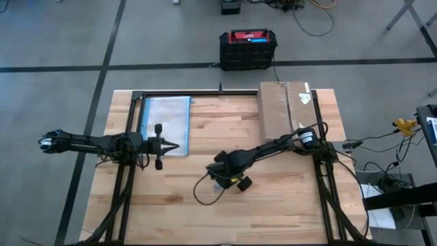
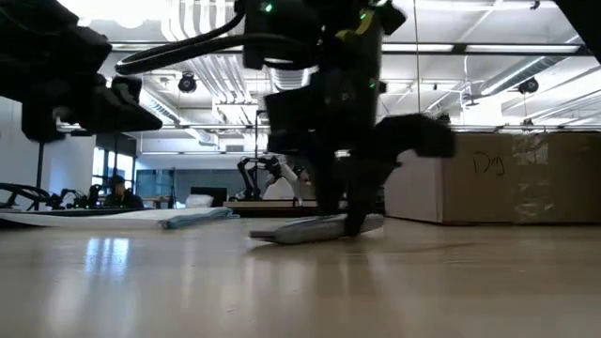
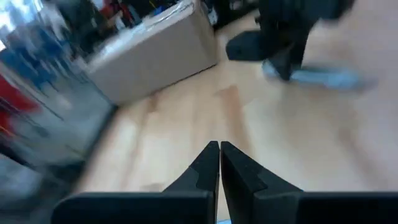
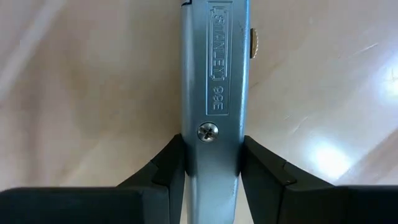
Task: Unpack boxes
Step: Open the cardboard box using the gray cutter
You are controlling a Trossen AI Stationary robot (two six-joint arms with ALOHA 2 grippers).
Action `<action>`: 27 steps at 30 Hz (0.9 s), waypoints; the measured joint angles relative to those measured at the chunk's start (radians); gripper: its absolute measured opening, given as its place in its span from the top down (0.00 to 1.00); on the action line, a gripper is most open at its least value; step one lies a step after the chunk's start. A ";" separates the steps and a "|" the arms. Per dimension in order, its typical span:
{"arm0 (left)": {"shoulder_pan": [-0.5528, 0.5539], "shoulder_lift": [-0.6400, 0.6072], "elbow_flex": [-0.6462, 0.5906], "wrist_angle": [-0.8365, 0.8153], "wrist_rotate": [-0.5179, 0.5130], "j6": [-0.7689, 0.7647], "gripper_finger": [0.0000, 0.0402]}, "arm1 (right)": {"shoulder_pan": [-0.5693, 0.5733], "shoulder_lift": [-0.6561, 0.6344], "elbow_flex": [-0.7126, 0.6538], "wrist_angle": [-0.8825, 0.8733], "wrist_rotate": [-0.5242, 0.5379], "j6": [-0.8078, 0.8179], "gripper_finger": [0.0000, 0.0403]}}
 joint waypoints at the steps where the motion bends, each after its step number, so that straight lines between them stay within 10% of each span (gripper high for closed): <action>1: 0.000 0.003 0.000 0.023 0.013 -0.116 1.00 | 0.003 -0.013 0.000 -0.008 -0.002 0.012 0.74; 7: 0.000 0.024 0.000 0.181 0.033 -0.729 1.00 | 0.009 -0.105 0.001 -0.027 0.006 0.091 0.74; 12: 0.000 0.077 0.000 0.270 -0.030 -0.764 1.00 | 0.012 -0.182 0.002 -0.034 0.047 0.169 0.74; 27: -0.092 0.492 0.000 0.790 0.017 -1.034 1.00 | 0.161 -0.201 0.004 -0.053 0.681 -0.032 0.74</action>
